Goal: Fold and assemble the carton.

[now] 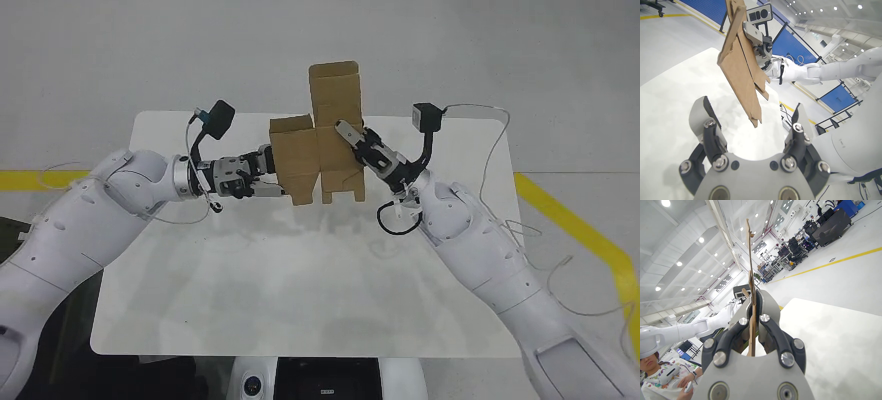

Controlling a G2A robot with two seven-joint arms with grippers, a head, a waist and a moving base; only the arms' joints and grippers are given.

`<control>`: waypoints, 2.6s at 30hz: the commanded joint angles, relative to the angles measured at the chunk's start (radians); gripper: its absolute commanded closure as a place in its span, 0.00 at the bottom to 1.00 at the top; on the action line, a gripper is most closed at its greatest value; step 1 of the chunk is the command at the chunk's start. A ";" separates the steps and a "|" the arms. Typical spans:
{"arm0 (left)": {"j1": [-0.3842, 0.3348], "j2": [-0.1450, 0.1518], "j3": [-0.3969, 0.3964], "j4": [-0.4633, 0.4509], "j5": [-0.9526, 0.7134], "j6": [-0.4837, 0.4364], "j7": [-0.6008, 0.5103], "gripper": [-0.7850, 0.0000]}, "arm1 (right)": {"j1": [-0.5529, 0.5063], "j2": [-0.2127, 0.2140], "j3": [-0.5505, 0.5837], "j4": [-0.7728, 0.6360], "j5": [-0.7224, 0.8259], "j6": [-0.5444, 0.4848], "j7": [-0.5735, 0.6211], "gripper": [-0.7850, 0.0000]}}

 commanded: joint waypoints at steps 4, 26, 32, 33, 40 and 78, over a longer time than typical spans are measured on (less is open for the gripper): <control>0.001 -0.006 0.001 0.001 -0.065 0.014 -0.075 1.00 | -0.012 -0.007 0.014 -0.010 -0.006 0.005 0.005 1.00; -0.045 -0.016 -0.027 0.031 -0.311 0.221 -0.515 1.00 | -0.049 -0.017 0.070 -0.026 0.052 -0.002 0.244 0.00; -0.063 0.014 -0.005 -0.029 -0.293 0.277 -0.571 1.00 | -0.019 -0.026 0.047 -0.005 0.118 0.015 0.374 0.00; -0.064 0.020 0.001 -0.036 -0.294 0.280 -0.575 1.00 | -0.016 -0.027 0.048 -0.001 0.116 0.021 0.380 0.00; -0.081 0.056 0.035 -0.033 -0.290 0.251 -0.546 1.00 | 0.004 0.040 0.227 0.123 0.250 -0.005 0.692 0.00; -0.104 0.073 0.061 0.003 -0.324 0.245 -0.539 1.00 | -0.032 0.064 0.294 0.097 0.225 -0.014 0.731 0.00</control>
